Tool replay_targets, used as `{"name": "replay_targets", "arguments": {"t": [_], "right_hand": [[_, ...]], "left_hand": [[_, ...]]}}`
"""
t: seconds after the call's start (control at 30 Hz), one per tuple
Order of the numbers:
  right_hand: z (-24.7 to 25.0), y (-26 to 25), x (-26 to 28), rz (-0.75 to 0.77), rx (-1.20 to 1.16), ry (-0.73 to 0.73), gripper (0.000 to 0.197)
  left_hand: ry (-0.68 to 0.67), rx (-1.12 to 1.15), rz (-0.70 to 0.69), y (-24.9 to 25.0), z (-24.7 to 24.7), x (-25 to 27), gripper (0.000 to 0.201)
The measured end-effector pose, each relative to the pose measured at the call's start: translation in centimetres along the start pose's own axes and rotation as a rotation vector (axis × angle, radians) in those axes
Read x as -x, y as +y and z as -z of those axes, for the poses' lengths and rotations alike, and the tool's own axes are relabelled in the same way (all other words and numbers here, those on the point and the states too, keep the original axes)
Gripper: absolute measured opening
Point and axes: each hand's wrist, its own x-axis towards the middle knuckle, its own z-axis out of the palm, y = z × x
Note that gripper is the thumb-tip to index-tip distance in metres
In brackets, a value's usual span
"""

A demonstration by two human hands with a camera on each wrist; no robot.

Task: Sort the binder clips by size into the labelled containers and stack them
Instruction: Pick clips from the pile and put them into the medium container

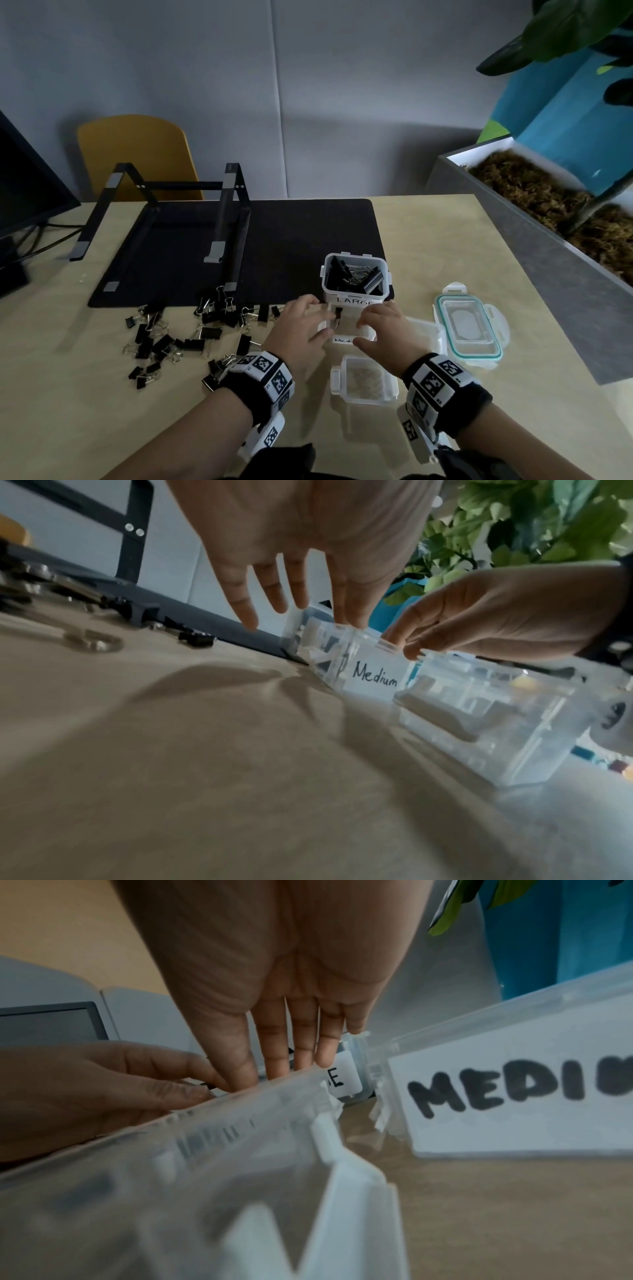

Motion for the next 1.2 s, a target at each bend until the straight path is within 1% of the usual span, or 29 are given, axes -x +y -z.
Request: {"name": "replay_targets", "arguments": {"t": [0.07, 0.13, 0.2, 0.27, 0.33, 0.43, 0.53, 0.67, 0.77, 0.93, 1.03, 1.2], "right_hand": [[-0.1, -0.2, -0.1, 0.010, 0.005, -0.018, 0.024], [-0.3, -0.5, -0.1, 0.012, 0.006, -0.033, 0.022], [-0.5, -0.8, -0.2, 0.010, 0.004, -0.041, 0.022], [-0.4, -1.0, -0.2, 0.010, -0.002, -0.045, 0.021], [-0.2, -1.2, -0.3, 0.019, 0.005, -0.047, 0.021], [0.1, -1.5, -0.4, 0.029, 0.035, -0.033, 0.020], [0.5, -2.3, -0.4, 0.029, 0.025, 0.011, 0.020], [0.7, -4.6, -0.7, 0.041, -0.049, 0.050, 0.019], [0.3, -6.9, -0.9, 0.052, -0.105, 0.012, 0.020], [-1.6, -11.0, -1.4, 0.033, -0.126, -0.114, 0.026], [-3.3, -12.4, -1.9, 0.008, -0.133, -0.189, 0.029], [-5.9, -14.6, -3.3, -0.038, -0.131, -0.216, 0.035]], "left_hand": [[-0.017, -0.140, -0.025, 0.0, 0.3, 0.0, 0.032], [-0.070, -0.244, -0.043, 0.0, 0.4, -0.2, 0.034], [-0.137, -0.240, -0.022, 0.0, 0.5, -0.1, 0.036], [-0.157, -0.156, 0.018, 0.0, 0.7, 0.2, 0.039], [-0.135, -0.077, 0.034, 0.0, 1.0, 0.7, 0.045], [-0.059, 0.010, 0.063, -0.5, 1.9, 1.6, 0.050], [-0.008, 0.034, 0.102, -1.9, 3.1, 2.7, 0.048], [0.006, 0.033, 0.191, -4.6, 4.9, 4.4, 0.041], [-0.016, 0.005, 0.235, -6.9, 6.5, 5.4, 0.039], [-0.051, -0.016, 0.297, -10.6, 9.0, 6.4, 0.038], [-0.046, -0.015, 0.276, -11.9, 9.6, 6.2, 0.037], [-0.084, -0.066, 0.223, -13.4, 10.2, 4.8, 0.041]]}}
